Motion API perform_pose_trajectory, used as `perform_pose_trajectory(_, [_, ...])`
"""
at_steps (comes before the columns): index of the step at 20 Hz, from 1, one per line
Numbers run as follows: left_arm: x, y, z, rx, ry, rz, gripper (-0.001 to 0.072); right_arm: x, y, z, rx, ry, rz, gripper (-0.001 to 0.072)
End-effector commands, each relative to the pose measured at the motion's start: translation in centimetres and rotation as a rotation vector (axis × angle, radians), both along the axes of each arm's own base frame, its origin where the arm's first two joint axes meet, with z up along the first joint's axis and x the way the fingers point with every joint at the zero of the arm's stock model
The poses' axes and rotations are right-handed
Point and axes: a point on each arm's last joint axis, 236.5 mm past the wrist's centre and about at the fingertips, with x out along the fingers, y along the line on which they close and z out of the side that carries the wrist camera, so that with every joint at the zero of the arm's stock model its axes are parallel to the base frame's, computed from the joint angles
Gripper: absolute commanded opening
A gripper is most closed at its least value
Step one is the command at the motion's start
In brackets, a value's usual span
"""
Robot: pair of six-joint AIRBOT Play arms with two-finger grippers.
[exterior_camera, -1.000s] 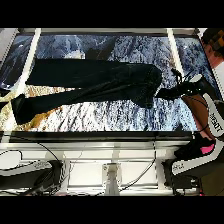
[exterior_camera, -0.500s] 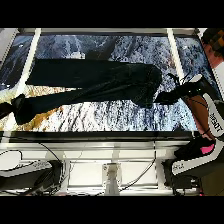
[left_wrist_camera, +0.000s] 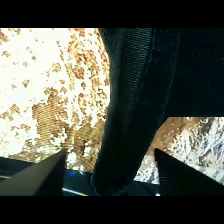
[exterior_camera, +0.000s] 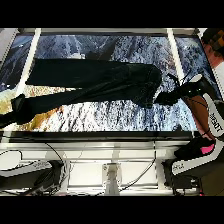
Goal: Fold the clothes and pants, and hang the long-sleeved shirts on hangers.
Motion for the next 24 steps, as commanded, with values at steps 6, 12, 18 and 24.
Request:
perform_pose_trajectory(6, [3.1, -3.2, -2.4, -0.190, -0.062, 0.061, 0.0117, -0.2, 0.2, 0.1, 0.006, 0.031, -0.033, 0.0550])
perform_pose_trajectory(12, [7.5, -12.8, 6.9, -0.619, -0.257, -0.024, 0.0018, -1.1, 0.6, 0.5, 0.030, 0.064, -0.013, 0.0550])
perform_pose_trajectory(18, [9.9, -13.1, 36.0, -1.217, -1.177, -0.066, 0.0017, -1.5, 0.7, 0.6, 0.036, 0.074, 0.005, 0.0551])
perform_pose_trajectory(24, [14.1, -6.0, 30.7, -0.758, -1.077, 0.382, 0.0017, -1.3, 0.7, 0.6, 0.033, 0.067, 0.004, 0.0551])
